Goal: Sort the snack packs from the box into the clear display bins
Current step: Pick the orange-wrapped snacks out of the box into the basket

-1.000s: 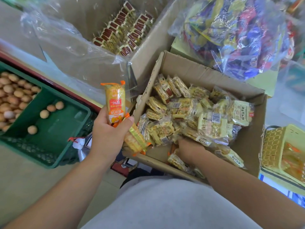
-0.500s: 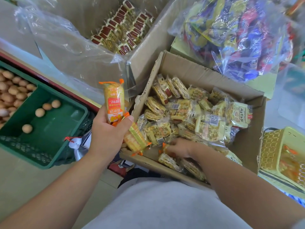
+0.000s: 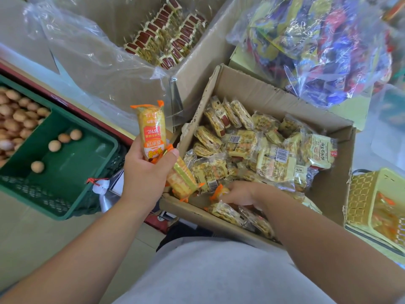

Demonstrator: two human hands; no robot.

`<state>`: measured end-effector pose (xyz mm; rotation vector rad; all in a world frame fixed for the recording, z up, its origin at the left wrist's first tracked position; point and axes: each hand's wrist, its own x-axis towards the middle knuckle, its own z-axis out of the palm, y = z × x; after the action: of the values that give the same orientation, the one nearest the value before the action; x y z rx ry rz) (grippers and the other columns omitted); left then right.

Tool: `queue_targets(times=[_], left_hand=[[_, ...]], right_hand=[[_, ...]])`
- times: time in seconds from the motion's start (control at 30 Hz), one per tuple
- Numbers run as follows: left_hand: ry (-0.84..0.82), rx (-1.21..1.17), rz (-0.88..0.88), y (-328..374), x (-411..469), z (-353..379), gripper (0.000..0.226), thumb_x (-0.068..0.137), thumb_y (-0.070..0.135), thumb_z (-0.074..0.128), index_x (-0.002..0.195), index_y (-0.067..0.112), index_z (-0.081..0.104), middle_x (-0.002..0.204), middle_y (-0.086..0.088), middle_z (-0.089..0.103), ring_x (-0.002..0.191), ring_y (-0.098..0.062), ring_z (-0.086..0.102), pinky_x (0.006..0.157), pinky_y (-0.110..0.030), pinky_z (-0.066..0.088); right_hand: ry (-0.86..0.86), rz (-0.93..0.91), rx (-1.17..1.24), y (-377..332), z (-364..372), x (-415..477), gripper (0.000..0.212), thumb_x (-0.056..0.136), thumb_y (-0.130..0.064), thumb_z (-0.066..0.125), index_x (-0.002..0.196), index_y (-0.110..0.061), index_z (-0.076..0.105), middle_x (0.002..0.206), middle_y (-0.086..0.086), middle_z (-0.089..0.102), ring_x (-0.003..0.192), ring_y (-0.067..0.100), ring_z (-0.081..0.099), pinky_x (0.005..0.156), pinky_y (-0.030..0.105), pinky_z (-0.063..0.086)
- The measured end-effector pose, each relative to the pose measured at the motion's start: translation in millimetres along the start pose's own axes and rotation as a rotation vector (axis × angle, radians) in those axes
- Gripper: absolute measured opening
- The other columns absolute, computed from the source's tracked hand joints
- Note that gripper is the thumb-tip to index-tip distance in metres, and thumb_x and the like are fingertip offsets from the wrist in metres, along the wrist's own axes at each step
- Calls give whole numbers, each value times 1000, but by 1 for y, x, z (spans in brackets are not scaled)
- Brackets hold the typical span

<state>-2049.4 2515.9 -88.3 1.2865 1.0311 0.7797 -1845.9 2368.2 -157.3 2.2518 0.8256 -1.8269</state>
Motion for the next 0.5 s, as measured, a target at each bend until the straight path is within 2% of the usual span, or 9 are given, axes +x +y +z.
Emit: queue_targets(times=[0.1,0.17,0.23,0.3,0.33,0.4,0.43,0.5], left_hand=[[-7,-4,-16,1,-1,0,26,70,41,76,94,48,69,86,13,71,80,-5,68,73,-30,54],[-7,-14,-27,2,-1,-1,27,69,41,76,95,46,70,85,12,72,79,-6,68,74,-32,54],[-15,-20,-35,3,-1,-1,28,69,41,77,96,44,70,85,11,71,78,-7,67,74,-34,54],[-24,-34,-53,5,-1,-1,29,68,42,77,96,43,71,85,11,71,79,-8,68,74,-35,55],[-26,-44,-66,6,-1,-2,29,67,42,77,95,44,71,85,11,71,79,-8,68,74,-36,55],[-21,-65,-94,7,-1,-2,28,66,42,77,94,45,72,83,12,70,78,-9,67,73,-37,56],[-18,-78,-106,8,0,-2,27,66,41,77,93,44,72,81,12,70,77,-8,67,70,-36,55],[-11,-117,-131,10,0,-3,23,70,35,77,91,42,73,78,14,68,74,-6,66,63,-32,54]], right_hand=[[-44,-38,-44,0,-2,-9,74,86,-49,62,150,-17,43,153,8,45,140,34,41,117,53,31],[-15,-67,-103,-5,-2,-15,60,88,-39,63,143,-19,51,141,8,56,129,32,51,112,50,39],[74,-114,-143,-11,-1,-20,41,88,-29,65,126,-16,62,119,11,69,110,32,64,98,47,53],[224,-150,-126,-20,0,-28,31,84,-26,70,112,-15,67,99,11,73,90,29,69,80,42,58],[315,-176,-119,-25,0,-33,31,82,-28,72,110,-17,68,93,8,73,83,25,69,73,39,59],[490,-283,-101,-38,-1,-45,29,78,-31,74,106,-22,70,90,0,72,78,18,67,69,36,59],[533,-351,-67,-44,-1,-50,26,76,-31,75,101,-24,70,88,-3,71,77,15,66,68,36,58],[477,-466,20,-55,-4,-58,14,72,-26,76,85,-25,69,76,-8,68,67,6,63,58,29,54]])
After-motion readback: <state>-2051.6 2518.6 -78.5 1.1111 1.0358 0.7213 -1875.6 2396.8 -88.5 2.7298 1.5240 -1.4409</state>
